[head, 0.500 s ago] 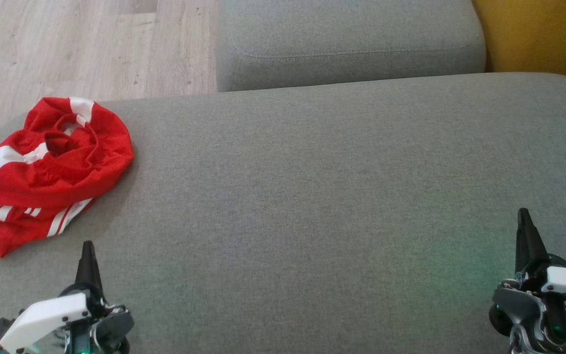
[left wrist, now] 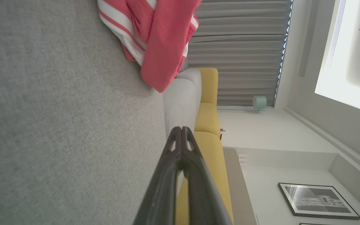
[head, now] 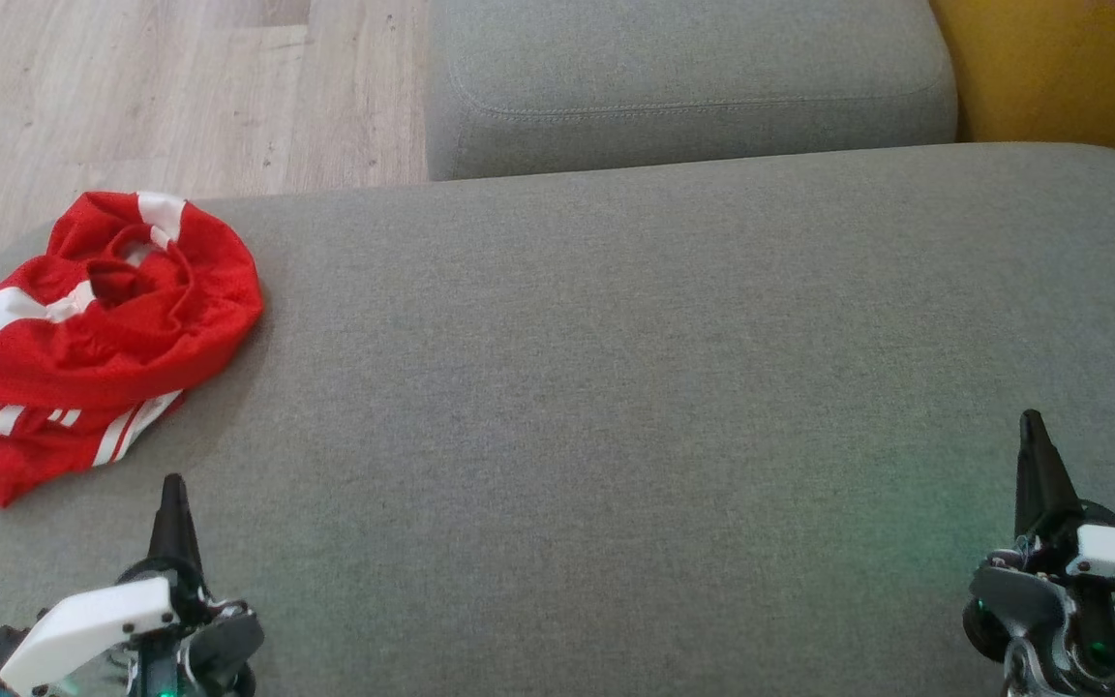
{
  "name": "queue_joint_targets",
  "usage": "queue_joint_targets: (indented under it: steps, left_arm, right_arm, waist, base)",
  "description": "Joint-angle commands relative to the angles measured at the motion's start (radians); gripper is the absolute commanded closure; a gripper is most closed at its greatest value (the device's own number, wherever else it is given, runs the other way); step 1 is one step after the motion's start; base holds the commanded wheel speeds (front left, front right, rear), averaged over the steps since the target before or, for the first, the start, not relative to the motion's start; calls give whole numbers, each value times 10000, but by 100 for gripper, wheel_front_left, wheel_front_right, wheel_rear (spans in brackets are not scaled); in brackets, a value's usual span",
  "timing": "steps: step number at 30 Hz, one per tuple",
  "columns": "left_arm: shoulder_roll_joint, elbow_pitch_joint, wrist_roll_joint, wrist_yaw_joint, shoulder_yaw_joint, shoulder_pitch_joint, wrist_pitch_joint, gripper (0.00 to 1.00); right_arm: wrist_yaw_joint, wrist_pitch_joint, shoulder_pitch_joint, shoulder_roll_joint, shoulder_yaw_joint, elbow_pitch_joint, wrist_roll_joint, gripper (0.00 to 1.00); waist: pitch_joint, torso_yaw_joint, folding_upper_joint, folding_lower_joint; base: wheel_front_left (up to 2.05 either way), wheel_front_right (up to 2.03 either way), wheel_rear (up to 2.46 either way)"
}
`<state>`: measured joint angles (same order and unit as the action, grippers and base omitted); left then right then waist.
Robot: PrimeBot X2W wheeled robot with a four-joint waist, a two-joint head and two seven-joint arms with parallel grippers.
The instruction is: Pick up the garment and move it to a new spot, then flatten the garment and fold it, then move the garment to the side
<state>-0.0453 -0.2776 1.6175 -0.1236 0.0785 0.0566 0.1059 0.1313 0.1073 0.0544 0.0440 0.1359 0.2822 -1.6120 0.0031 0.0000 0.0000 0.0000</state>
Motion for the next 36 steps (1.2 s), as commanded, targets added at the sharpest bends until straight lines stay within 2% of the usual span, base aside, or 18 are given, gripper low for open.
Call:
queue_joint_targets:
  steps: [1,36]
  left_arm:
    - [-49,327,-86,-71,350,513,70,100]
    - [-49,327,-86,-71,350,513,70,100]
  right_arm:
    - [-6,57,535,62,-224,-374,31,100]
    - [-6,57,535,62,-224,-374,30,100]
  waist:
    - [0,0,0,0]
    - [0,0,0,0]
  base:
    - [0,0,0]
    - [0,0,0]
